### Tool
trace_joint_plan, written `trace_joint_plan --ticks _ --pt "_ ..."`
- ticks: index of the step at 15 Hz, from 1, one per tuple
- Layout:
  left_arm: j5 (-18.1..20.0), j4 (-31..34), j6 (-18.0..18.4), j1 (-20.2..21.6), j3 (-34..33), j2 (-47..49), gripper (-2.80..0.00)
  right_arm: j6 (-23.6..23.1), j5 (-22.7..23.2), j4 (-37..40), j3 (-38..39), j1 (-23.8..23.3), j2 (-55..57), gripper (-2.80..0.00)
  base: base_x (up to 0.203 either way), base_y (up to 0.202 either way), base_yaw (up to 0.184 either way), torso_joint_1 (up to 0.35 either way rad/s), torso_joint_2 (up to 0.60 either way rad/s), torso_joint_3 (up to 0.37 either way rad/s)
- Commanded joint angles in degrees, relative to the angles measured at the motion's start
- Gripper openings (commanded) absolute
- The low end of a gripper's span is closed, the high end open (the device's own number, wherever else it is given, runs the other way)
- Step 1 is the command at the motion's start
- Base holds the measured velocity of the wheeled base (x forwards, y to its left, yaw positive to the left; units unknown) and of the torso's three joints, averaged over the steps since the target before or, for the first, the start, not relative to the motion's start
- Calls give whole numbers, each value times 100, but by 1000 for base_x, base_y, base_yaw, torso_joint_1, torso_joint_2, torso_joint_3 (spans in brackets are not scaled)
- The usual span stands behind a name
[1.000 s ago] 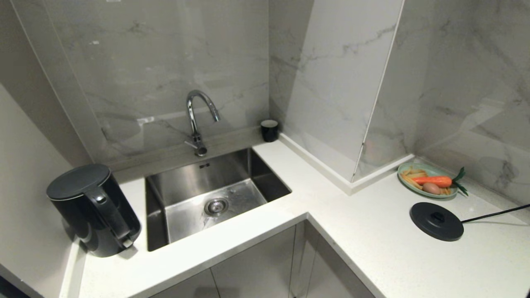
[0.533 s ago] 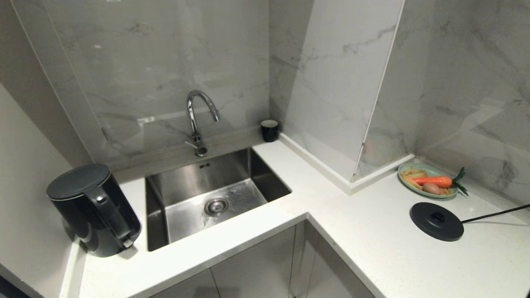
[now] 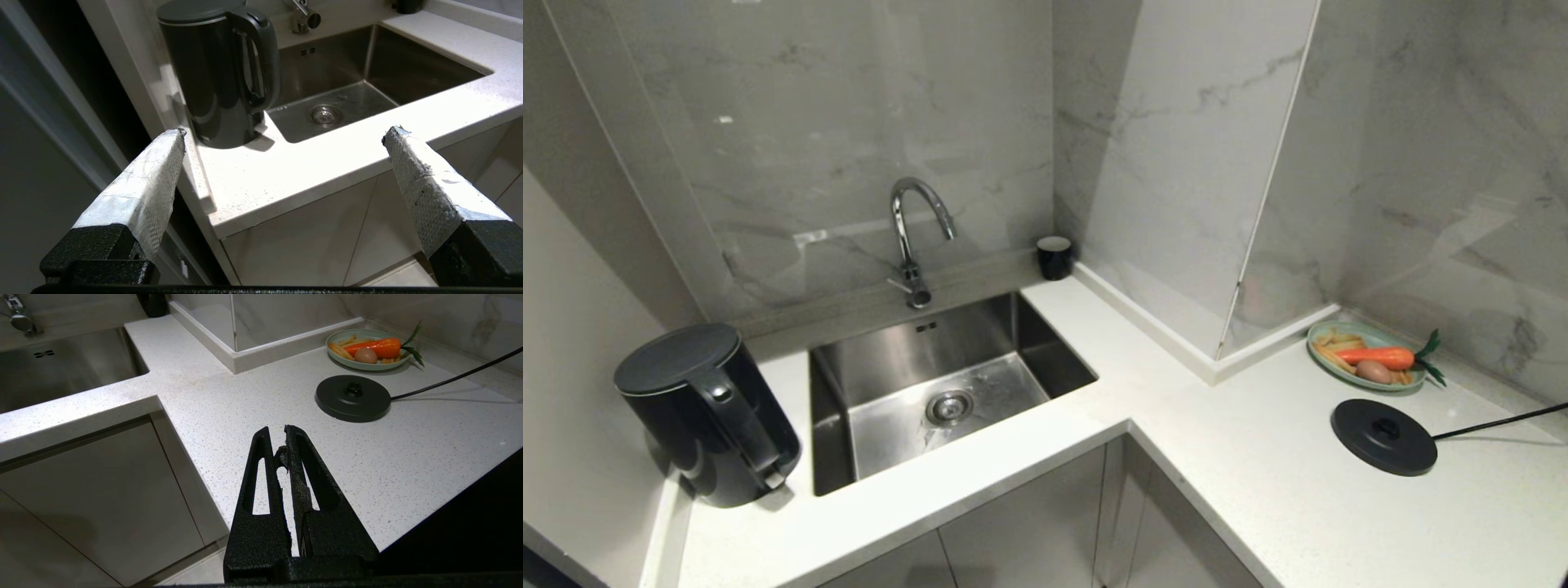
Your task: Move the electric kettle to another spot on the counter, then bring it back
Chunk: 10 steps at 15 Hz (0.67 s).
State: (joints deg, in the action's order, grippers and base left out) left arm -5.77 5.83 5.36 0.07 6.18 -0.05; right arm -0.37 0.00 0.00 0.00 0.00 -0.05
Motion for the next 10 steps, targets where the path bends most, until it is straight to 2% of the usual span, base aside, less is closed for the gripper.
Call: trace_joint_plan --ticks 1,4,5,10 --pt "10 -353 -195 0 -303 -4 0 -6 0 0 0 0 5 -280 0 0 0 0 0 0" --pt "143 -372 -303 -7 -318 3 0 -7 0 0 0 0 5 -280 0 0 0 0 0 0" --pt "219 -372 -325 -7 -323 0 -280 -7 0 0 0 0 5 -280 0 0 0 0 0 0" --pt "506 -337 -386 1 -469 -4 -280 -7 0 0 0 0 5 -280 0 0 0 0 0 0"
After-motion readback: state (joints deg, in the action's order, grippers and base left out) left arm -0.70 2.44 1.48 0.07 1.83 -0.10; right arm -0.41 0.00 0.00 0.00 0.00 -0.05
